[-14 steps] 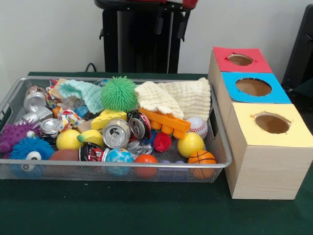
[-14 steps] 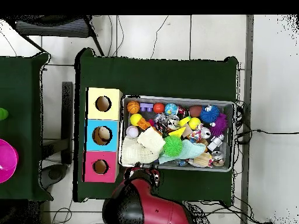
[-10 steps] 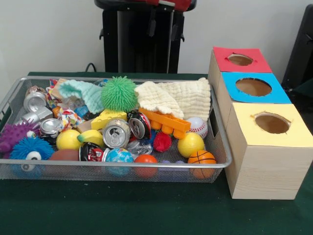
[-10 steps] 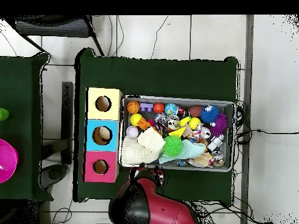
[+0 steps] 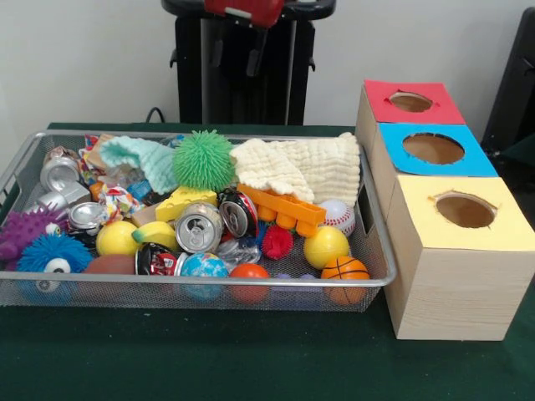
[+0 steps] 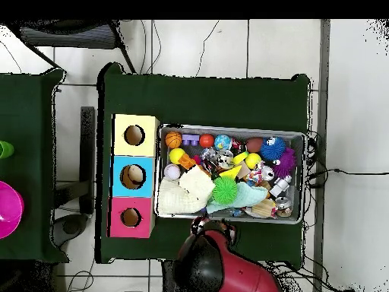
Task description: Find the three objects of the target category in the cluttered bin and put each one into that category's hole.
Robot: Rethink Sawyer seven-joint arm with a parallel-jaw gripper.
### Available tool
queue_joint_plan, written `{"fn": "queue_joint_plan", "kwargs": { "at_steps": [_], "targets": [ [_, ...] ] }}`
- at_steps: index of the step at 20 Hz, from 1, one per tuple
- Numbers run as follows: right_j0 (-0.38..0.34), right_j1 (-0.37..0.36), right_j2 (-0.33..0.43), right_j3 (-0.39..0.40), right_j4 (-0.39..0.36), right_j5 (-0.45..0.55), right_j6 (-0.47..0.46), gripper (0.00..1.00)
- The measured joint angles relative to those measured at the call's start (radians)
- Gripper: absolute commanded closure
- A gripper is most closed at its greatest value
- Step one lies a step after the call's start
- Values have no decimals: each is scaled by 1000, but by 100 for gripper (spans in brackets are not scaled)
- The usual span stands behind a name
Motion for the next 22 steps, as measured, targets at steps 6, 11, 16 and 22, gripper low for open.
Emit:
{"fn": "queue_joint_plan", "kwargs": {
  "at_steps": [6,11,16,22],
  "targets": [
    [-95,24,1,0,0,-61,0,0],
    [-182,42,12,-7,-8,-87,0,0],
    [-246,57,25,-16,-9,-87,0,0],
    [-305,84,63,-17,-9,-103,0,0]
  ]
}}
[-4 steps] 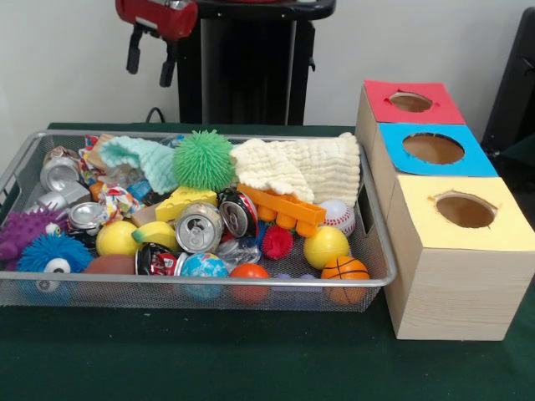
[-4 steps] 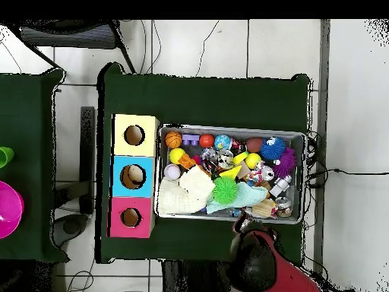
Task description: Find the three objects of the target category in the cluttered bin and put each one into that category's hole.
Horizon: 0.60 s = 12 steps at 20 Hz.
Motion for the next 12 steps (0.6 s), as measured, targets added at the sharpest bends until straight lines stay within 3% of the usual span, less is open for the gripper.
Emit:
{"fn": "queue_joint_plan", "kwargs": {
  "at_steps": [8,12],
  "targets": [
    [-62,32,62,-1,0,-19,0,0],
    [-78,71,89,-1,0,-74,0,0]
  ]
}}
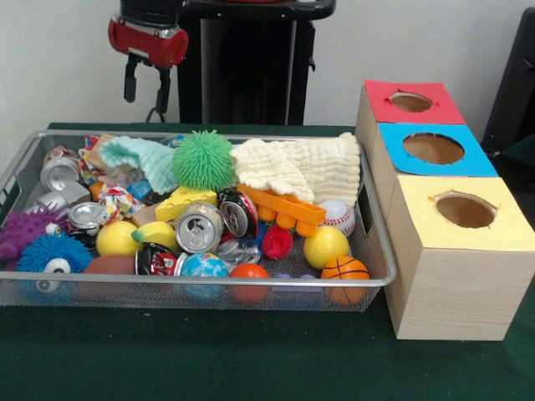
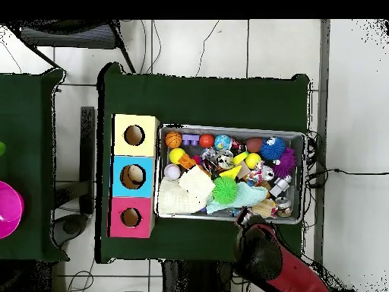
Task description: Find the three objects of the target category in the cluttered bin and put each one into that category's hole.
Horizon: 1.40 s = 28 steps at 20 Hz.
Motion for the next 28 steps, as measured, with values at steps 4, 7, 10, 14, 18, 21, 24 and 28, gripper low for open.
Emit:
{"fn": "queue_joint_plan", "kwargs": {
  "at_steps": [4,7,10,14,18,21,24,28],
  "targets": [
    [0,34,13,-3,0,-55,0,0],
    [-1,54,17,-12,0,-77,0,0],
    [-4,72,27,-33,0,-82,0,0],
    [-13,87,46,-70,0,-82,0,0],
    [-26,97,70,-102,0,-85,0,0],
    [-42,108,82,-122,0,-95,0,0],
    [-50,120,88,-134,0,-97,0,0],
    [-57,144,92,-142,0,-97,0,0]
  ]
}}
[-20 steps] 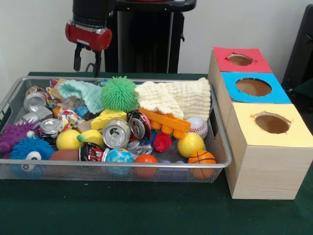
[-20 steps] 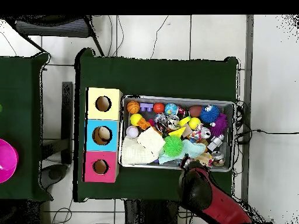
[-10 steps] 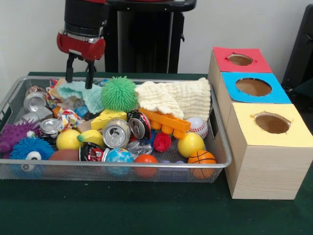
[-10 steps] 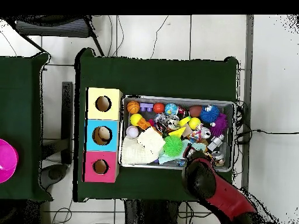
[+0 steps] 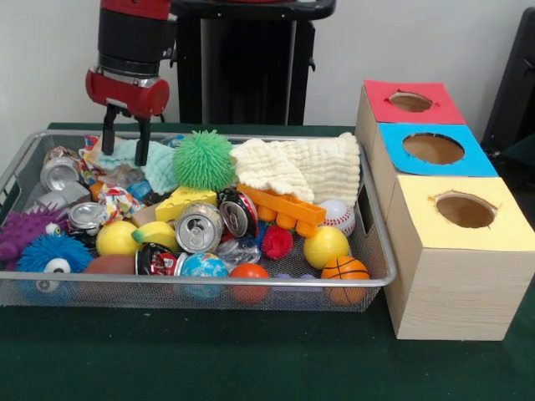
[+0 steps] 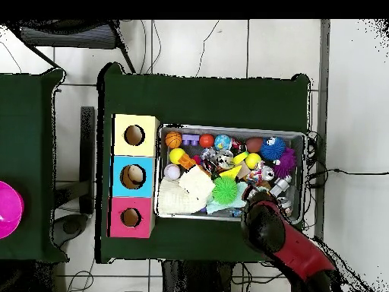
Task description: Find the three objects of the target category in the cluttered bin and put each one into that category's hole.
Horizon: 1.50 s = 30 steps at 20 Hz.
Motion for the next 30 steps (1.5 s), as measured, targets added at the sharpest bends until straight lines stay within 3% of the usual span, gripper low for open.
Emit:
{"fn": "queue_joint_plan", "kwargs": {
  "at_steps": [11,18,19,22,30],
  "targets": [
    [-2,87,-4,-1,0,0,0,0],
    [42,125,-43,-14,-34,0,0,0],
    [67,127,-61,-22,-55,0,0,100],
    [79,127,-69,-24,-63,0,0,100],
    [217,91,-154,-21,-67,0,0,100]
  ]
}}
